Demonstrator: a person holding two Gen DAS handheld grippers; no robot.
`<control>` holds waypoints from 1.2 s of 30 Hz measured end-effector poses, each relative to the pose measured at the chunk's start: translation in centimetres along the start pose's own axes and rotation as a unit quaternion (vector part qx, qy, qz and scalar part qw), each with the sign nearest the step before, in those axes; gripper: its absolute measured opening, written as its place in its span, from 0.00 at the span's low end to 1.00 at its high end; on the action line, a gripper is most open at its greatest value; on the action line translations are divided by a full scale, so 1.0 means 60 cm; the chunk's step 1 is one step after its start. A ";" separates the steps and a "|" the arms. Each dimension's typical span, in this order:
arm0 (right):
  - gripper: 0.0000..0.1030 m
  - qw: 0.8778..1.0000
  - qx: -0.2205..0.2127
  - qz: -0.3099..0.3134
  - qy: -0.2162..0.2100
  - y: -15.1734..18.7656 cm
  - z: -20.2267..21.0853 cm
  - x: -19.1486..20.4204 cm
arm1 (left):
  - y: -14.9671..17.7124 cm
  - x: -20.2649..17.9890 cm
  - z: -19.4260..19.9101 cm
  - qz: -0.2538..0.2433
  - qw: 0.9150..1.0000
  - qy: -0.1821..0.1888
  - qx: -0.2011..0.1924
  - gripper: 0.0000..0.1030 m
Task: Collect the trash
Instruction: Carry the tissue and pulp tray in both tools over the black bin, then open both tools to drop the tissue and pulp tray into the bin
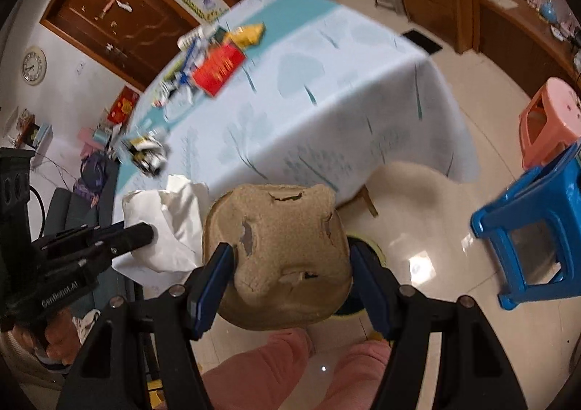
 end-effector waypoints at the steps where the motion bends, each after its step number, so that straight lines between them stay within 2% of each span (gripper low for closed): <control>1: 0.65 1.000 0.005 0.000 0.000 0.007 -0.012 -0.004 | 0.005 0.000 -0.015 -0.001 1.000 -0.002 0.007 0.11; 6: 0.65 0.999 0.028 -0.014 0.008 0.050 -0.096 -0.028 | 0.039 0.009 -0.099 -0.012 0.999 -0.012 0.037 0.11; 10: 0.65 0.998 0.049 -0.045 -0.003 0.083 -0.177 -0.047 | 0.069 0.034 -0.174 -0.010 0.998 -0.008 0.056 0.11; 20: 0.65 0.984 0.112 -0.135 -0.034 0.216 -0.429 -0.097 | 0.144 0.110 -0.391 -0.034 0.996 -0.015 0.079 0.11; 29: 0.65 0.982 0.128 -0.139 -0.022 0.268 -0.562 -0.104 | 0.177 0.170 -0.516 -0.042 0.995 -0.031 0.083 0.12; 34: 0.66 0.982 0.144 -0.124 -0.025 0.268 -0.597 -0.100 | 0.183 0.180 -0.546 -0.043 0.995 -0.018 0.086 0.28; 35: 0.66 0.982 0.142 -0.120 -0.029 0.267 -0.601 -0.096 | 0.186 0.181 -0.552 -0.044 0.995 -0.015 0.089 0.37; 36: 0.65 0.983 0.139 -0.116 -0.028 0.264 -0.605 -0.094 | 0.186 0.184 -0.556 -0.046 0.995 -0.019 0.089 0.42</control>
Point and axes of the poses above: each gripper's, at about its wrist camera, not at the fingertips, and z roughly against the way its jaws point, x to its left, y to its underside, the point moved 5 cm from there along -z, roughly the way its jaws point, and after that the axes turned 13 degrees about y, right-handed, at the moved point
